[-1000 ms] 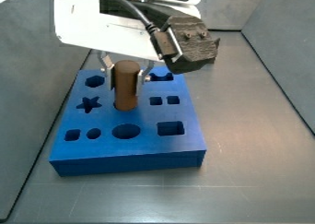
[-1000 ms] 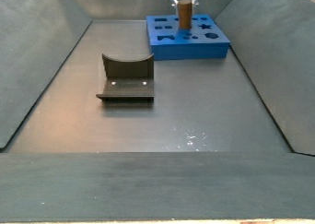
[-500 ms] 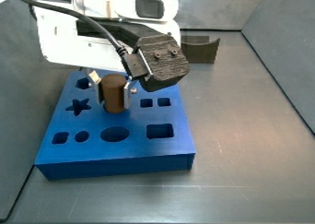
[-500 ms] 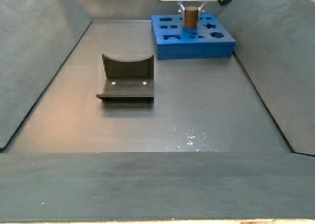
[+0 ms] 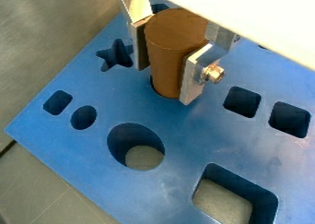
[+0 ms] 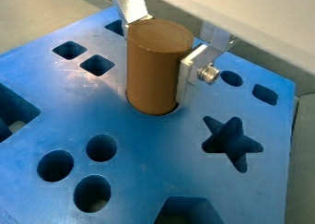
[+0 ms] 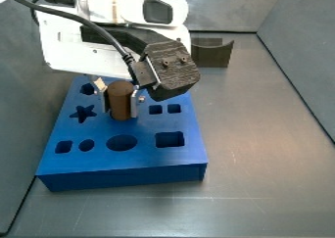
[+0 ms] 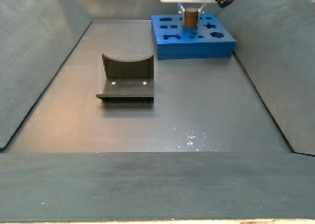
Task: Pick up the round object. Move up. Place the round object on the fixture. Regrasp the round object. Move to above the board. Insert the round object.
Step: Insert the round object.
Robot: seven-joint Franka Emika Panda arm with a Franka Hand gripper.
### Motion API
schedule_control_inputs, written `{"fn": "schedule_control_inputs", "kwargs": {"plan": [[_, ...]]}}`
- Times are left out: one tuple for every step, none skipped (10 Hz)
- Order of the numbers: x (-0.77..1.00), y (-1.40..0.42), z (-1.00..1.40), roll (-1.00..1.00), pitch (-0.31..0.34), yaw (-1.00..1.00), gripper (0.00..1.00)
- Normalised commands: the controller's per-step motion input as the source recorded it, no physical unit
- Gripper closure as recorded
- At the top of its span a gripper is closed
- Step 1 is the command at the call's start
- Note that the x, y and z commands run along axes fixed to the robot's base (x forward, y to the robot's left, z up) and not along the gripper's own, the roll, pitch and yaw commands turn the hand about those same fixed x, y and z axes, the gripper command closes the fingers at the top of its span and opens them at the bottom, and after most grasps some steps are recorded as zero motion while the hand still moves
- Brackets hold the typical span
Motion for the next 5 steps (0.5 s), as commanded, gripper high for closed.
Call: {"fn": "schedule_control_inputs", "kwargs": {"plan": [[-0.13,-0.03,-1.00,0.00,-0.071,0.04,1.00],[0.28,0.00,-1.00,0.00,-0.003,0.00,1.00],[0.13,0.13,-0.06,-0.35,0.000,-0.05,1.00],[0.00,0.00,0.00,-0.01,0.000,0.00,1.00],[0.00,0.00,0.00,0.00,0.000,0.00,1.00]]}}
